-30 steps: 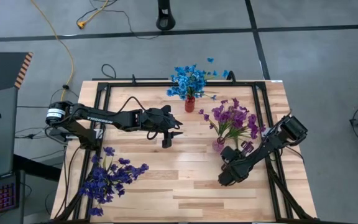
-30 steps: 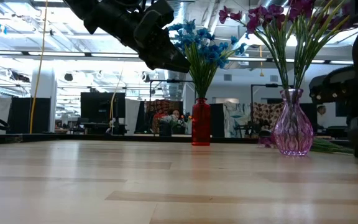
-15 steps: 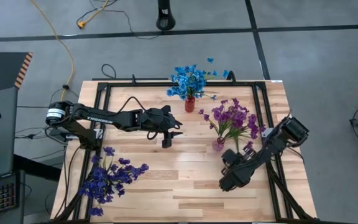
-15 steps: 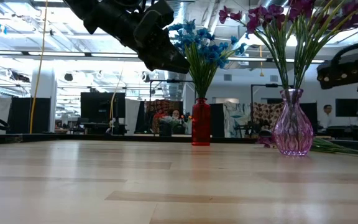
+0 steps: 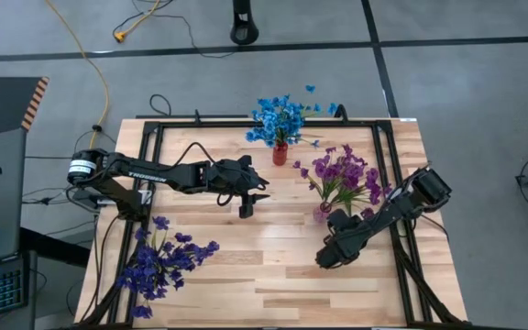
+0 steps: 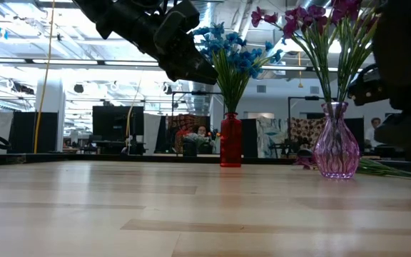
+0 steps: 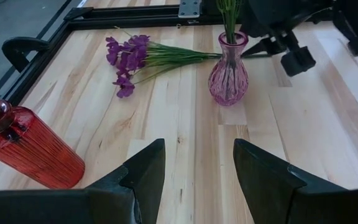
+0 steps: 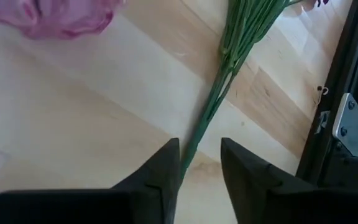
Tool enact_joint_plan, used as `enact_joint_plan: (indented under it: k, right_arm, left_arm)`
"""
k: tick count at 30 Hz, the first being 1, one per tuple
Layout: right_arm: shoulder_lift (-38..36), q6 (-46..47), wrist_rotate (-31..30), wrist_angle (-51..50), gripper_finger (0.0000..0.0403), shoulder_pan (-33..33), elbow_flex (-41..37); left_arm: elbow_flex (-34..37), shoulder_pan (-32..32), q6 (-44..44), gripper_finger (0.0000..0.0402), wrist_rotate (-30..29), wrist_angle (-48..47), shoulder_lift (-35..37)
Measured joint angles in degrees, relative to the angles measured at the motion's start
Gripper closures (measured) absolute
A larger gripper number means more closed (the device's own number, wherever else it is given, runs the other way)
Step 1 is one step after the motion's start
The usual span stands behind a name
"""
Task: Sort flowers into vase by color
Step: Put the violet flowers into the violet vase
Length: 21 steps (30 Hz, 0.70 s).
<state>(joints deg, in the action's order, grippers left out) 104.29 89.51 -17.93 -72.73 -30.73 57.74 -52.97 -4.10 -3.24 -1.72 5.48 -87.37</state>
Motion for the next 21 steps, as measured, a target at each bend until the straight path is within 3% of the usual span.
enact_joint_plan:
  k: [10, 21]
  right_arm:
    - [-0.2, 0.4, 3.0, 6.8, 0.0243, 0.1, -4.6]
    - [-0.2, 0.7, 6.1, 8.8, 0.0317, -0.4, -4.8]
  left_arm:
    - [0.0, 0.0, -0.1, 0.0223, 0.0, 0.0, 0.0]
    - [0.0, 0.0, -0.1, 0.0223, 0.0, 0.0, 0.0]
